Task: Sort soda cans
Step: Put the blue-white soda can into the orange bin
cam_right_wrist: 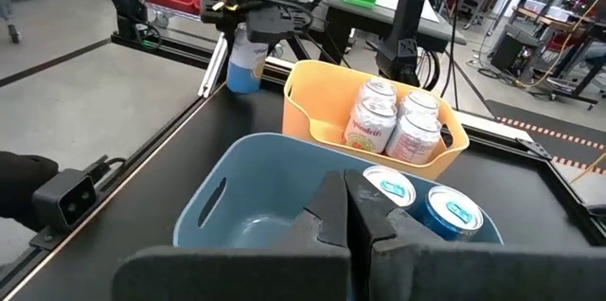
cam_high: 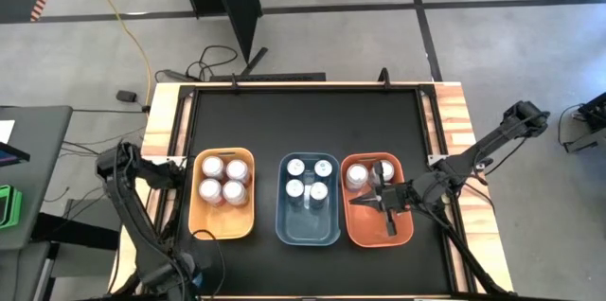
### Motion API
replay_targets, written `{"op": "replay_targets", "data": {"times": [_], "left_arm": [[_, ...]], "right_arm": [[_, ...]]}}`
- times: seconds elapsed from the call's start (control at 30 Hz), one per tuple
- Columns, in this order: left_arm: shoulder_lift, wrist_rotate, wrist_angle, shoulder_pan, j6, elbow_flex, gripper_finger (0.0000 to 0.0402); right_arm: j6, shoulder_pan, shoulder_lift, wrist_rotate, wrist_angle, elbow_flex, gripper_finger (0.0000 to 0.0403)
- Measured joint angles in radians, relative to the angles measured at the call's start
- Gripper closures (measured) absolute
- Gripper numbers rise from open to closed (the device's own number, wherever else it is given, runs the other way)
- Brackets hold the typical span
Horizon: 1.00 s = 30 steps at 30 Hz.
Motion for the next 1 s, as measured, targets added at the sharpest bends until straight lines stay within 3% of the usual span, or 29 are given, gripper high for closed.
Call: {"op": "replay_targets", "data": {"times": [0.2, 0.37, 0.5, 0.73, 1.0], "left_arm": [[-0.075, -0.011, -0.034, 0.048, -0.008, 0.071, 0.0108], [-0.123, -0.106, -0.046, 0.111, 0.005, 0.18, 0.0108], [-0.128, -0.229, -0.122, 0.196, 0.107, 0.308, 0.0108], [-0.126, -0.436, -0.145, 0.437, 0.465, 0.42, 0.0108], [-0.075, -0.409, 0.1, 0.727, 0.914, 0.427, 0.0108]], "right_arm": [[-0.01, 0.029, 0.0, 0.002, -0.006, 0.015, 0.0398], [-0.006, 0.06, 0.0, 0.003, -0.094, 0.043, 0.0398], [0.015, 0.096, 0.0, 0.015, -0.177, 0.074, 0.0398], [0.035, 0.223, -0.001, 0.204, -0.273, 0.144, 0.0398], [0.078, 0.469, -0.002, 0.563, -0.358, 0.214, 0.0398]]}}
